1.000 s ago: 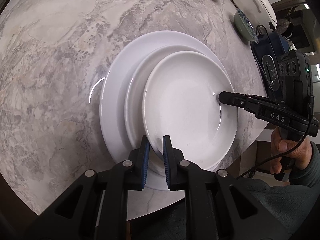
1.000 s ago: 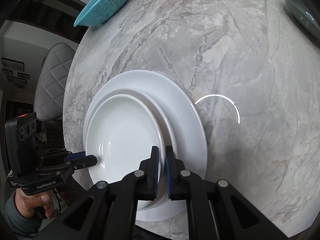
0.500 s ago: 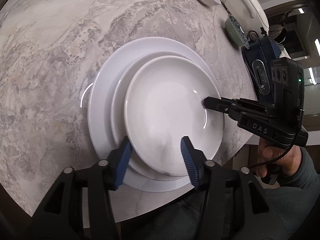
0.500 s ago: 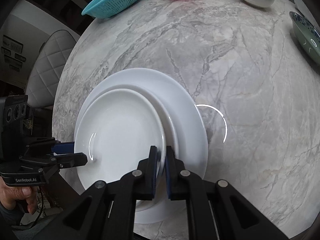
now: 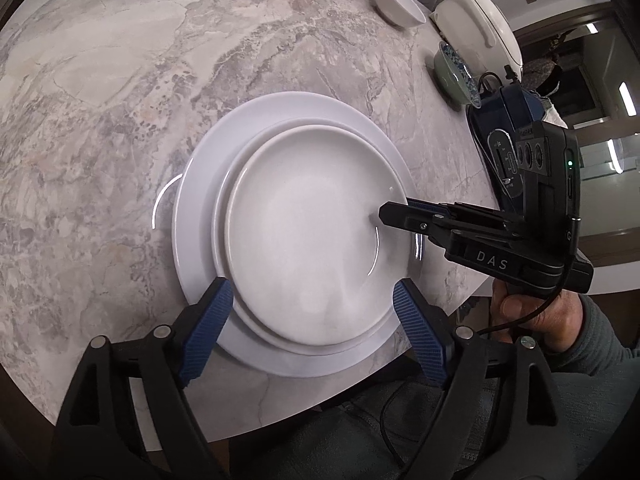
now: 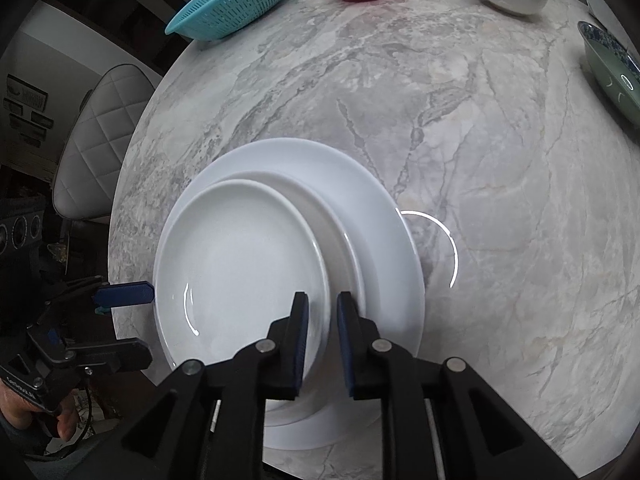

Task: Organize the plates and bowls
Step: 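Open both grippers and lift them off the stacked deep plate, then move both grippers to the blue-and-white patterned bowl by the rice cooker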

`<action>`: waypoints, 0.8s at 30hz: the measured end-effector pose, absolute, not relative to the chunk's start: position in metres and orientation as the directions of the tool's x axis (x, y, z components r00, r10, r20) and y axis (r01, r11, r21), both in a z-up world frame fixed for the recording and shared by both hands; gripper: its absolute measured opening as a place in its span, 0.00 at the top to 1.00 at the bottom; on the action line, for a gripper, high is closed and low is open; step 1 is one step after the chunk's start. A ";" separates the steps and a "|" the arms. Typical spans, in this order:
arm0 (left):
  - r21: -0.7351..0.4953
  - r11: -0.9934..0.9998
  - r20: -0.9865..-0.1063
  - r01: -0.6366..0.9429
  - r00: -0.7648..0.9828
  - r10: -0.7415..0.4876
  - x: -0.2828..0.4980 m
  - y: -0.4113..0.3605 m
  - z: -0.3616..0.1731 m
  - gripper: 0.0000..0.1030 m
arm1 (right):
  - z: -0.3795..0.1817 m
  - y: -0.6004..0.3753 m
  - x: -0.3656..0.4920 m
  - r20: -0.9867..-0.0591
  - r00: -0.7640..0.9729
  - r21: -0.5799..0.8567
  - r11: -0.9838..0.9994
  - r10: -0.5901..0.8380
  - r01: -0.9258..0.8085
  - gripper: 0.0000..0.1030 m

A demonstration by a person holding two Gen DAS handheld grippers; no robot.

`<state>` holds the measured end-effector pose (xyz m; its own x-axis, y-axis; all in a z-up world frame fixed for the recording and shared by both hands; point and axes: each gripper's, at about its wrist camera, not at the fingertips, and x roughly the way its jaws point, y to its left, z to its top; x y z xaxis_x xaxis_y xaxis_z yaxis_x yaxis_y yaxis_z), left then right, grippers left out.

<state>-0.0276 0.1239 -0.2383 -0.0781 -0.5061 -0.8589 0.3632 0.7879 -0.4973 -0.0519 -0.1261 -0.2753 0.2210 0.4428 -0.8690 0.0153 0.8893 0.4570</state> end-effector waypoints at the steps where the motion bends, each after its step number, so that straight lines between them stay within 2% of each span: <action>1: -0.497 0.789 -0.859 0.362 -0.076 -0.507 -0.028 0.126 -0.237 0.20 | -0.274 -0.125 -0.052 -0.866 0.223 0.462 0.887 0.448 0.014 0.76; 10: -0.519 0.783 -0.842 0.344 -0.044 -0.538 -0.028 0.139 -0.221 0.18 | -0.269 -0.118 -0.051 -0.859 0.234 0.470 0.883 0.456 0.008 0.56; 14: -0.524 0.790 -0.833 0.318 0.005 -0.554 -0.021 0.148 -0.209 0.06 | -0.258 -0.120 -0.052 -0.847 0.263 0.480 0.877 0.462 0.005 0.45; 16: -0.513 0.800 -0.835 0.312 0.035 -0.549 -0.018 0.152 -0.201 0.01 | -0.250 -0.122 -0.054 -0.842 0.284 0.480 0.877 0.459 0.007 0.31; 19: -0.476 0.812 -0.841 0.337 0.094 -0.532 -0.014 0.155 -0.187 0.00 | -0.237 -0.130 -0.060 -0.821 0.339 0.491 0.871 0.460 0.007 0.18; 24: -0.382 0.836 -0.862 0.393 0.174 -0.476 -0.005 0.141 -0.171 0.00 | -0.221 -0.153 -0.069 -0.791 0.409 0.515 0.856 0.455 0.045 0.17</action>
<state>-0.0051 0.1413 -0.1711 0.1736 -0.4755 -0.8624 0.3927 0.8365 -0.3822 -0.0690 -0.1530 -0.2210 0.4086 0.4548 -0.7913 0.0446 0.8560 0.5150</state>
